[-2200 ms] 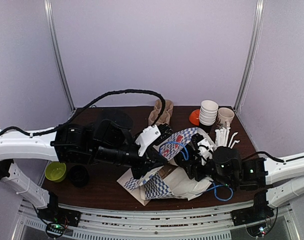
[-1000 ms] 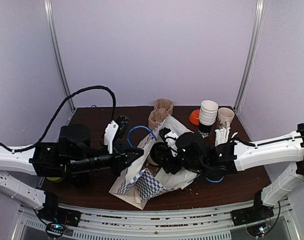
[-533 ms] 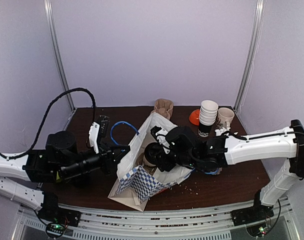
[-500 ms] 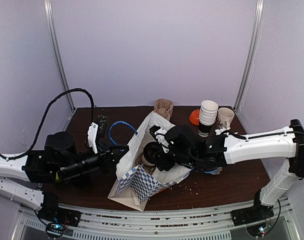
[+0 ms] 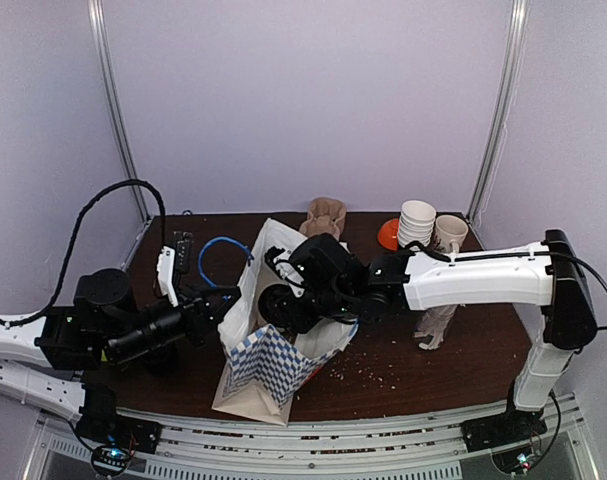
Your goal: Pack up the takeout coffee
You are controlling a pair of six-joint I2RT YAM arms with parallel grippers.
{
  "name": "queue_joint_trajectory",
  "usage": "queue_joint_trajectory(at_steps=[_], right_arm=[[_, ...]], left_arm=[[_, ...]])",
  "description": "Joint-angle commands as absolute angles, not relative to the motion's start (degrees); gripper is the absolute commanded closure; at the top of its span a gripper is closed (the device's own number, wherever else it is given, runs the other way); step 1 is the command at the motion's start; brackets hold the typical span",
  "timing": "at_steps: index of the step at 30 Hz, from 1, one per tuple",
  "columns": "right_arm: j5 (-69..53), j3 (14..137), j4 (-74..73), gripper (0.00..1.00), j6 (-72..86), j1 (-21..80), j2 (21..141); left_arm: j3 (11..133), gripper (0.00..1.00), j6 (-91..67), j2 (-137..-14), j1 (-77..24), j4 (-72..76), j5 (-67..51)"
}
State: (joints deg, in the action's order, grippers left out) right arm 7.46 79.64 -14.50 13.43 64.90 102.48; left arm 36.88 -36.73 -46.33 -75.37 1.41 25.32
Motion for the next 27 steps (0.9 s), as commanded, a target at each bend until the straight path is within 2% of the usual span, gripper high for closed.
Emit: queue_joint_trajectory(at_steps=[1, 15, 27], right_arm=[[5.66, 82.09, -20.21, 0.59, 12.94, 64.55, 104.78], [0.55, 90.85, -30.46, 0.59, 12.30, 64.43, 113.75], [-0.08, 91.76, -33.06, 0.58, 12.85, 64.40, 118.06]], left_arm=[[36.74, 1.00, -35.93, -45.27, -75.37, 4.90, 25.30], [35.87, 1.00, -35.83, -44.02, -75.40, 4.05, 24.52], [35.77, 1.00, -35.58, -43.95, -75.39, 3.96, 24.25]])
